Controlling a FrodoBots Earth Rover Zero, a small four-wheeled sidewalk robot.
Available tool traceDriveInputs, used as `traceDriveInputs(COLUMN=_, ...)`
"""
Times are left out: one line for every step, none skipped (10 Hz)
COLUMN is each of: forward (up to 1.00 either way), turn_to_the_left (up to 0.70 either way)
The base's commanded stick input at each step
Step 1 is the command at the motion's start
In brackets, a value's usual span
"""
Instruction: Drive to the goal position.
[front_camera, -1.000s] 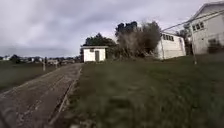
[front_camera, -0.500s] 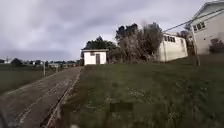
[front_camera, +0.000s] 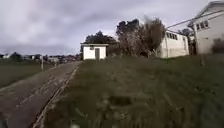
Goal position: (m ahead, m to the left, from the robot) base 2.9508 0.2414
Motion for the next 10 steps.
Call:
traceDriveInputs(forward=0.70, turn_to_the_left=0.00)
traceDriveInputs(forward=0.70, turn_to_the_left=0.00)
traceDriveInputs(forward=0.70, turn_to_the_left=0.00)
traceDriveInputs(forward=0.70, turn_to_the_left=0.00)
traceDriveInputs(forward=0.70, turn_to_the_left=0.00)
traceDriveInputs(forward=0.70, turn_to_the_left=0.00)
traceDriveInputs(forward=0.70, turn_to_the_left=0.00)
traceDriveInputs(forward=0.70, turn_to_the_left=0.00)
traceDriveInputs(forward=0.70, turn_to_the_left=0.00)
traceDriveInputs(forward=0.70, turn_to_the_left=0.00)
